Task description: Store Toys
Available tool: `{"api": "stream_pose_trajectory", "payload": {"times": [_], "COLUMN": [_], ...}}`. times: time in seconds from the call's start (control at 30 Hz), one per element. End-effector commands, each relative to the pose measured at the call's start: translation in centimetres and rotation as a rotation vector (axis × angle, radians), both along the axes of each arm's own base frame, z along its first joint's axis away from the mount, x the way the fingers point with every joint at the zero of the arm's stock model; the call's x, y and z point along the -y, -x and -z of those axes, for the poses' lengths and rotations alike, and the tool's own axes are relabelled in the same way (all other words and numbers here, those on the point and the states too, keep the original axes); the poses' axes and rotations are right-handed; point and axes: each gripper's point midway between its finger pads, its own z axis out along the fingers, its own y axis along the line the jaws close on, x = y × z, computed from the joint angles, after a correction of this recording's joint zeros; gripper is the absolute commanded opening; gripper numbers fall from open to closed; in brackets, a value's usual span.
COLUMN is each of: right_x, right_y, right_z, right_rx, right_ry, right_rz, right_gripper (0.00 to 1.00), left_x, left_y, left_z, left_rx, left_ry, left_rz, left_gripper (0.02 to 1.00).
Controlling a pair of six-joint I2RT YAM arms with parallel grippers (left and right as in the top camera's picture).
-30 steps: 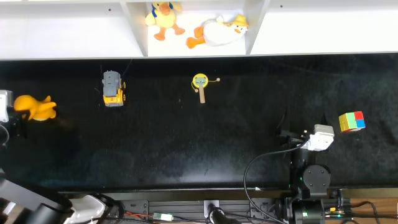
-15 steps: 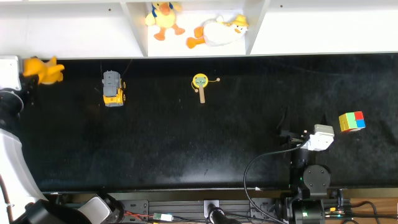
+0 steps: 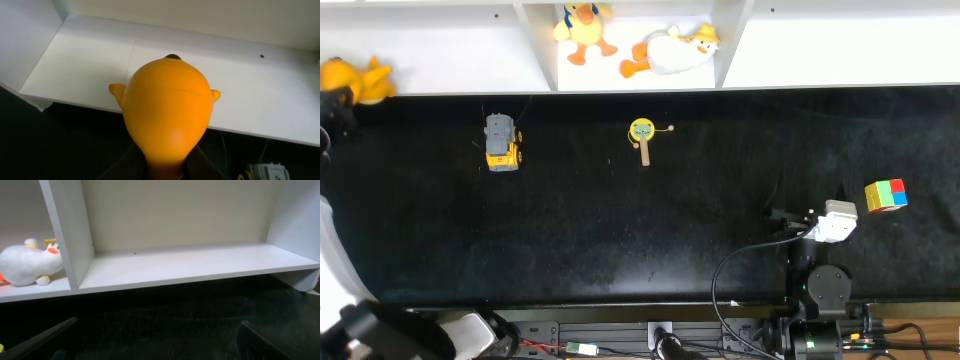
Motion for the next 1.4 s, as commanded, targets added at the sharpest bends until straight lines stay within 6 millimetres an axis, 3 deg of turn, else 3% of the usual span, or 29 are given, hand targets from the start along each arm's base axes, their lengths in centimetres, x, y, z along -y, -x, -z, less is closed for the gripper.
{"api": "stream_pose_trajectory", "payload": {"times": [0.03,0.33,0.73,0.97,1.23,1.4], "right_x": [0.0,0.0,0.0,0.0,0.0,0.0], "right_y": [0.0,0.0,0.0,0.0,0.0,0.0], "right_z": [0.3,0.3,0.3,0.3,0.3,0.3], "right_rx": [0.0,0.0,0.0,0.0,0.0,0.0], "right_ry": [0.003,0.003,0.003,0.003,0.003,0.003], "right_rz": [-0.003,-0.003,-0.003,-0.003,-0.003,-0.003], "right_gripper": [0.993,0.996,0.996,0.996,0.993,0.996], "left_x": [0.3,2.4,1.4,0.4,0.7,0.7], "left_y": [-2.2,-4.0,-4.4,-6.0,-6.6,-7.2], "left_z": [-1.5,-2.3,-2.6,-0.8,1.0,3.1], "left_rx": [0.035,0.066,0.085,0.087,0.053,0.002], "left_ry": [0.014,0.012,-0.006,0.034,0.047,0.04], "left_rz": [0.024,0.075,0.029,0.008,0.023,0.014], "left_gripper": [0.205,0.211,0.218,0.24,0.237,0.244]}}
